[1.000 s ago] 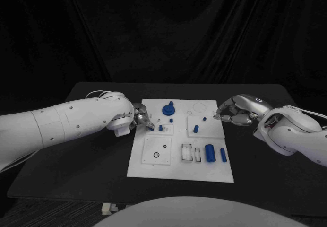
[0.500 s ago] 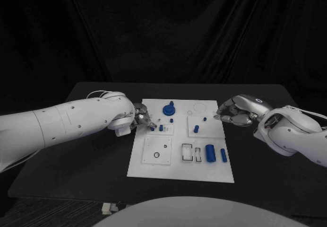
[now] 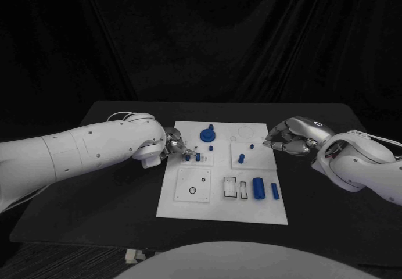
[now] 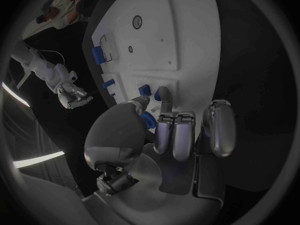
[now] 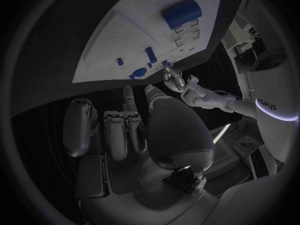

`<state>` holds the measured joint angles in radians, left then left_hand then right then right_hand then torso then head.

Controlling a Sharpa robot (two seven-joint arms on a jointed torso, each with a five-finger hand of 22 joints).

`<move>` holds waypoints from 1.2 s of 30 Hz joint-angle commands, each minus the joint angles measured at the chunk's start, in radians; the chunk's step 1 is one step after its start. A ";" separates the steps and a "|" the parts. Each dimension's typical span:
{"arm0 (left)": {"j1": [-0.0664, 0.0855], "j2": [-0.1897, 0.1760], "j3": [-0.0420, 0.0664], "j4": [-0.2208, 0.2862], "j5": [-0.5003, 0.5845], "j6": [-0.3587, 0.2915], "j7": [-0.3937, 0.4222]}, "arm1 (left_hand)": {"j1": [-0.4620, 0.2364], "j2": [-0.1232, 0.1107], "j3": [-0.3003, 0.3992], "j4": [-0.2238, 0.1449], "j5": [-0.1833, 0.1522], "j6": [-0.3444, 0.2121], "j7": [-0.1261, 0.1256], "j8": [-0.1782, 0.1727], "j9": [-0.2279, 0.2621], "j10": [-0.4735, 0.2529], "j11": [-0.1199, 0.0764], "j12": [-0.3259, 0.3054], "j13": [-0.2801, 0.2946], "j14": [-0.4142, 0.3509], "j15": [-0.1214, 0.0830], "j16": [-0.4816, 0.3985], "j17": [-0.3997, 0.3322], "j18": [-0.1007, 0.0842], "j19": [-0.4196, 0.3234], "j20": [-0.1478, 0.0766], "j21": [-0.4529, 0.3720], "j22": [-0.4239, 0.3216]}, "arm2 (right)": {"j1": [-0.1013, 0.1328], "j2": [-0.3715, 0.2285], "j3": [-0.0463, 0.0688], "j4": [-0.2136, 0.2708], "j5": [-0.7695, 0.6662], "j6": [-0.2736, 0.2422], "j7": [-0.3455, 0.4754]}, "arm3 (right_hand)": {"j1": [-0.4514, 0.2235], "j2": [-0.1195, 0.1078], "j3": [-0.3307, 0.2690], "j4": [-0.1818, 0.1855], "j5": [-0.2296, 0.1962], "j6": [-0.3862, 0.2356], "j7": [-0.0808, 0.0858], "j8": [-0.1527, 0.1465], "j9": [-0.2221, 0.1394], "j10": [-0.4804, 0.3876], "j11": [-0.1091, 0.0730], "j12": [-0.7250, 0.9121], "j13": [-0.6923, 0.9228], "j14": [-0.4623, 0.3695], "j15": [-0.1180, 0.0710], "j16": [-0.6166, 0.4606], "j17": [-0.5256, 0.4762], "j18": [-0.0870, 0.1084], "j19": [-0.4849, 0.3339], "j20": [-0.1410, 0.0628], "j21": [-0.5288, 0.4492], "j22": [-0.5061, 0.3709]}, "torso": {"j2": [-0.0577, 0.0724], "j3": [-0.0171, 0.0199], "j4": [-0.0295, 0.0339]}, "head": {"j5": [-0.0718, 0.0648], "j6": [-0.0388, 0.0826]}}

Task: Assemble the parts on the task board

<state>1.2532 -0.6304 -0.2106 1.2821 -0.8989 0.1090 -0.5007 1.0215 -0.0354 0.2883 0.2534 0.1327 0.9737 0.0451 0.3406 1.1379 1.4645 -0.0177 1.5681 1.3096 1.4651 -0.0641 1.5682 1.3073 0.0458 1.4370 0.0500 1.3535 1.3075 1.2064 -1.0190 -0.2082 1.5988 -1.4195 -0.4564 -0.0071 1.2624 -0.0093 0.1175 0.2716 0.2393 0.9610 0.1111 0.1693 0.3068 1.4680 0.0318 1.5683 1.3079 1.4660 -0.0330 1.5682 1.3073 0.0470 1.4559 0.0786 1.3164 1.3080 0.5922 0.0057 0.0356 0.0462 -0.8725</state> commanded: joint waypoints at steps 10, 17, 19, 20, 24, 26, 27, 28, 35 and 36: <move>-0.006 -0.001 -0.002 0.000 0.003 0.020 -0.006 | -0.012 0.005 -0.028 0.009 -0.008 0.002 0.003 0.008 0.009 0.106 0.003 0.003 0.261 0.106 0.006 0.003 0.263 0.009 -0.004 0.004 0.000 0.191 | -0.003 -0.001 0.001 0.000 -0.001 0.005 -0.013 | 0.012 0.000 0.002 -0.005 0.006 0.008 0.001 -0.005 0.002 0.103 0.004 0.003 0.263 0.105 0.003 0.003 0.264 0.014 -0.005 0.001 -0.006 0.182 | 0.000 -0.0001 0.0001 | 0.001 0.000; -0.006 -0.018 -0.002 0.011 0.003 -0.025 0.018 | -0.015 0.008 -0.068 0.026 -0.014 -0.014 0.002 0.035 0.039 0.106 0.002 0.003 0.261 0.106 0.005 0.003 0.263 0.008 -0.001 0.004 0.002 0.192 | -0.003 -0.003 0.001 0.001 -0.001 0.004 -0.013 | 0.013 0.001 0.002 -0.005 0.011 0.008 0.001 -0.005 0.002 0.103 0.004 0.003 0.263 0.105 0.003 0.003 0.264 0.014 -0.006 0.001 -0.007 0.181 | 0.000 0.0000 0.0000 | -0.001 0.000; -0.006 -0.024 -0.002 0.016 0.003 -0.045 0.030 | -0.014 0.009 -0.080 0.030 -0.014 -0.017 0.002 0.046 0.050 0.106 0.002 0.003 0.261 0.106 0.005 0.003 0.263 0.008 0.001 0.004 0.005 0.192 | -0.003 -0.004 0.001 0.001 -0.001 0.004 -0.013 | 0.013 0.001 0.002 -0.005 0.011 0.008 0.001 -0.005 0.002 0.103 0.004 0.003 0.263 0.105 0.003 0.003 0.264 0.014 -0.006 0.001 -0.007 0.181 | 0.000 0.0000 0.0001 | 0.000 0.000; -0.006 -0.026 -0.002 0.018 0.003 -0.051 0.034 | -0.015 0.009 -0.082 0.030 -0.013 -0.017 0.001 0.048 0.051 0.106 0.002 0.003 0.261 0.106 0.005 0.003 0.263 0.008 0.002 0.004 0.006 0.193 | -0.003 -0.003 0.001 0.001 -0.001 0.004 -0.013 | 0.013 0.001 0.002 -0.005 0.011 0.008 0.001 -0.005 0.002 0.103 0.004 0.003 0.263 0.105 0.003 0.003 0.264 0.014 -0.006 0.001 -0.007 0.181 | 0.000 0.0000 0.0002 | 0.000 0.000; -0.006 -0.030 -0.002 0.021 0.003 -0.061 0.043 | -0.015 0.011 -0.090 0.033 -0.013 -0.021 0.001 0.054 0.058 0.106 0.001 0.003 0.261 0.106 0.005 0.003 0.263 0.008 0.001 0.004 0.004 0.192 | -0.003 -0.003 0.001 0.001 -0.001 0.003 -0.013 | 0.013 0.001 0.002 -0.005 0.011 0.008 0.001 -0.005 0.002 0.103 0.004 0.003 0.263 0.105 0.003 0.003 0.264 0.014 -0.006 0.001 -0.007 0.181 | 0.000 -0.0001 0.0004 | 0.000 0.000; -0.005 -0.031 -0.002 0.021 0.003 -0.062 0.047 | -0.016 0.012 -0.094 0.034 -0.013 -0.023 0.001 0.057 0.061 0.106 0.001 0.003 0.261 0.106 0.004 0.003 0.263 0.008 0.001 0.004 0.004 0.192 | -0.003 -0.003 0.001 0.001 -0.001 0.003 -0.013 | 0.013 0.001 0.002 -0.005 0.011 0.008 0.001 -0.005 0.002 0.103 0.004 0.003 0.263 0.105 0.003 0.003 0.264 0.014 -0.006 0.001 -0.007 0.181 | 0.001 -0.0001 0.0006 | 0.000 0.000; -0.005 -0.031 -0.002 0.021 0.003 -0.063 0.049 | -0.017 0.013 -0.095 0.034 -0.013 -0.024 0.001 0.057 0.061 0.106 0.001 0.003 0.261 0.106 0.004 0.003 0.263 0.008 0.001 0.004 0.004 0.192 | -0.003 -0.004 0.001 0.001 -0.001 0.003 -0.013 | 0.013 0.001 0.002 -0.005 0.011 0.008 0.001 -0.005 0.002 0.103 0.004 0.003 0.263 0.105 0.003 0.003 0.264 0.014 -0.006 0.001 -0.007 0.181 | 0.000 -0.0001 0.0006 | 0.000 0.000; -0.005 -0.031 -0.002 0.021 0.003 -0.063 0.051 | -0.017 0.013 -0.095 0.034 -0.013 -0.024 0.001 0.057 0.061 0.106 0.001 0.003 0.261 0.106 0.004 0.003 0.263 0.008 0.001 0.004 0.004 0.192 | -0.003 -0.004 0.001 0.001 -0.001 0.003 -0.013 | 0.012 0.001 0.002 -0.004 0.013 0.008 0.001 -0.006 0.002 0.103 0.004 0.003 0.263 0.105 0.003 0.003 0.264 0.015 -0.007 0.001 -0.011 0.180 | 0.000 -0.0001 0.0007 | 0.000 0.000; -0.005 -0.037 -0.002 0.021 0.003 -0.084 0.075 | -0.019 0.015 -0.100 0.035 -0.014 -0.027 0.001 0.060 0.065 0.106 0.002 0.003 0.261 0.106 0.004 0.003 0.263 0.008 0.001 0.004 0.004 0.192 | -0.003 -0.005 0.001 0.002 -0.001 0.001 -0.013 | 0.012 0.002 0.002 -0.004 0.014 0.008 0.001 -0.006 0.002 0.103 0.004 0.003 0.263 0.105 0.003 0.003 0.264 0.015 -0.009 0.001 -0.014 0.179 | -0.001 -0.0001 0.0003 | -0.002 0.000; -0.005 -0.039 -0.002 0.022 0.003 -0.095 0.088 | -0.021 0.016 -0.104 0.036 -0.014 -0.028 0.001 0.063 0.067 0.106 0.002 0.003 0.261 0.106 0.005 0.003 0.263 0.008 0.002 0.003 0.005 0.192 | -0.003 -0.005 0.001 0.002 -0.001 0.000 -0.013 | 0.012 0.002 0.002 -0.003 0.015 0.008 0.001 -0.006 0.002 0.103 0.004 0.003 0.263 0.105 0.003 0.003 0.264 0.015 -0.009 0.001 -0.015 0.179 | 0.000 -0.0001 0.0001 | -0.002 0.000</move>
<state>1.2494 -0.6690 -0.2130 1.3007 -0.8986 0.0498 -0.4602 1.0065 -0.0204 0.1873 0.2883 0.1230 0.9502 0.0465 0.4003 1.2039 1.4645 -0.0177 1.5682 1.3096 1.4651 -0.0641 1.5682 1.3073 0.0456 1.4370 0.0500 1.3536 1.3074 1.2060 -1.0225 -0.2082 1.5992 -1.4192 -0.4549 -0.0071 1.2624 -0.0094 0.1175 0.2716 0.2501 0.9610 0.1111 0.1693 0.3074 1.4680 0.0318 1.5683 1.3076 1.4660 -0.0330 1.5682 1.3073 0.0469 1.4560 0.0786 1.3048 1.3075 0.5917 0.0056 0.0360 0.0448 -0.8725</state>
